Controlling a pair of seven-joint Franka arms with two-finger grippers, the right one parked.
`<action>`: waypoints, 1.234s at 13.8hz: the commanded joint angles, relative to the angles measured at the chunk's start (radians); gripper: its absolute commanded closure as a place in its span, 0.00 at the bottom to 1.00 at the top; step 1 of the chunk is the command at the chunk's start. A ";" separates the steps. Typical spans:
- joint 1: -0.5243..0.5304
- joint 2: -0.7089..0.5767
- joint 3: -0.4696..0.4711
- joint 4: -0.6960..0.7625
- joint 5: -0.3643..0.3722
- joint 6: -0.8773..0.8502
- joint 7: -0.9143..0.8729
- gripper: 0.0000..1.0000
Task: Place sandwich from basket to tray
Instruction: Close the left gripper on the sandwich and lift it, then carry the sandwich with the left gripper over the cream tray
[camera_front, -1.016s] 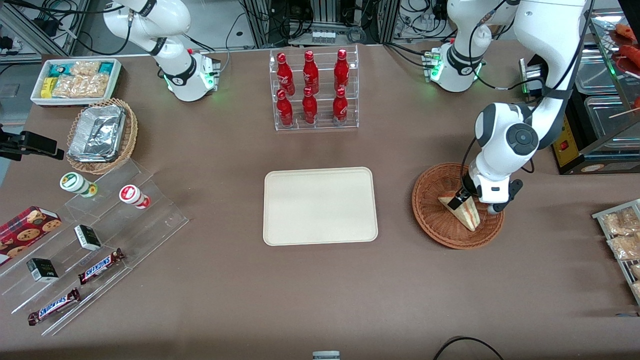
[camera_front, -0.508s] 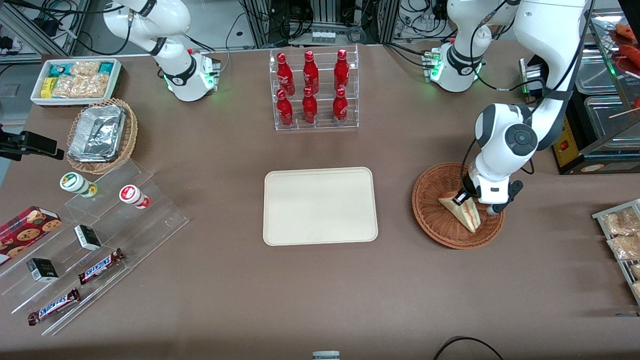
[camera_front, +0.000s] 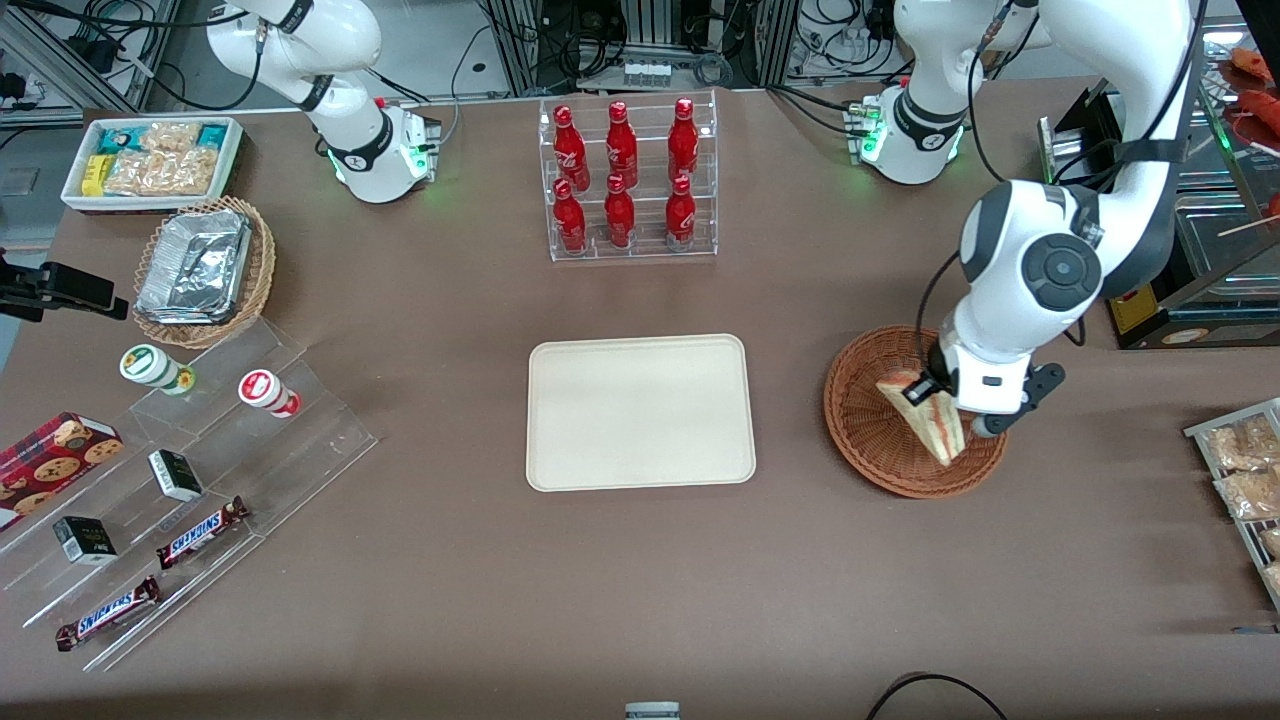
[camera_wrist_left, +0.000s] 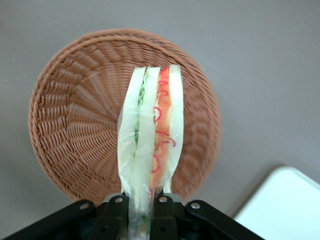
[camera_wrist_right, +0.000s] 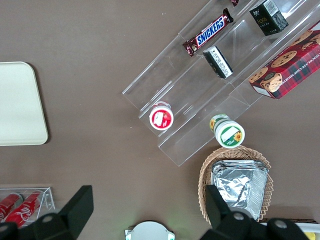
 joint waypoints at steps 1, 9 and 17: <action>-0.071 0.111 -0.022 0.176 -0.001 -0.127 0.034 1.00; -0.323 0.373 -0.043 0.458 0.001 -0.158 -0.065 1.00; -0.520 0.577 -0.034 0.644 0.019 -0.038 -0.250 1.00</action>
